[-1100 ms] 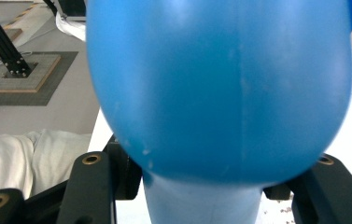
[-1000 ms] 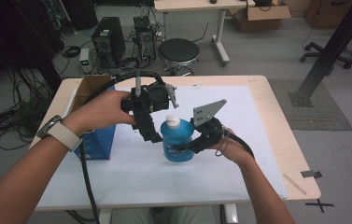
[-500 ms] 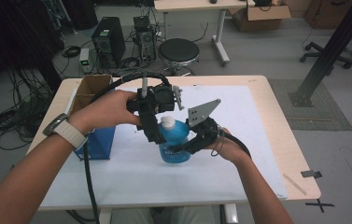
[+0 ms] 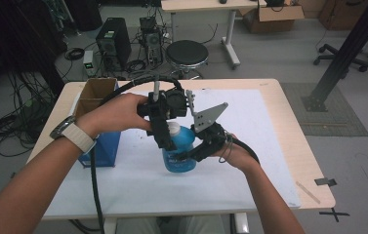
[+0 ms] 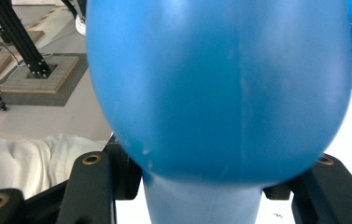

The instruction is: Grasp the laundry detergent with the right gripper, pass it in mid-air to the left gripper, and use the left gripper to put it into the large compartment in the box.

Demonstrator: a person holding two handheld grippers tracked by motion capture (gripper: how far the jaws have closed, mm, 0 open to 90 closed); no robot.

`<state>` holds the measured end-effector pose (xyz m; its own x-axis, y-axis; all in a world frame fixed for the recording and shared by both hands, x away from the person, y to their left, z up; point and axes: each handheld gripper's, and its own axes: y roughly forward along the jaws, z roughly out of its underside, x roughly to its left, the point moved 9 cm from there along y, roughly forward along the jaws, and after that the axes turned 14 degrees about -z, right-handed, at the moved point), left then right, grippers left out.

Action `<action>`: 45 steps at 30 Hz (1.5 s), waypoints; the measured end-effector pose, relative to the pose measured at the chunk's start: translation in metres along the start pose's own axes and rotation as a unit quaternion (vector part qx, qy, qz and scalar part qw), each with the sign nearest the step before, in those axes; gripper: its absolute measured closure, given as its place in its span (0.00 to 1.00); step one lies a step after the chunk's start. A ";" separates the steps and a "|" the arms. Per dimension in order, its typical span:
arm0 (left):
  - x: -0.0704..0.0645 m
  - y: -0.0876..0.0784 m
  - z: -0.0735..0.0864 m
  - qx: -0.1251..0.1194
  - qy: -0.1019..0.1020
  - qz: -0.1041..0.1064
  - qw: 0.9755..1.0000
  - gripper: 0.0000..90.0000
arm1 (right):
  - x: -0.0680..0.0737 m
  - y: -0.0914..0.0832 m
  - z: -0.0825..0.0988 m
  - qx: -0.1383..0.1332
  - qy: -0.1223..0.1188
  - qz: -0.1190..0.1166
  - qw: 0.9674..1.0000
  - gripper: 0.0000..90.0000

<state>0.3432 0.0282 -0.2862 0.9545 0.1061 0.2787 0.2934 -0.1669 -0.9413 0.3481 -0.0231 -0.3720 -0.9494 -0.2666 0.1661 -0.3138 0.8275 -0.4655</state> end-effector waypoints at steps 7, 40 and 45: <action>-0.003 0.004 0.000 0.009 0.007 0.004 1.000 0.08 | 0.002 0.003 -0.006 -0.004 -0.003 -0.007 1.000 0.49; -0.007 0.007 0.001 0.012 0.021 0.013 1.000 0.28 | 0.004 0.003 -0.012 -0.004 -0.009 -0.012 1.000 0.49; -0.007 0.006 0.001 0.008 0.023 0.012 1.000 0.31 | 0.004 0.004 -0.012 -0.004 -0.009 -0.012 1.000 0.49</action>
<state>0.3387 0.0274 -0.2940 0.9628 0.0573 0.2640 0.2698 -0.1528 -0.9507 0.3431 -0.0153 -0.3624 -0.9415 -0.2956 0.1618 -0.3370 0.8247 -0.4543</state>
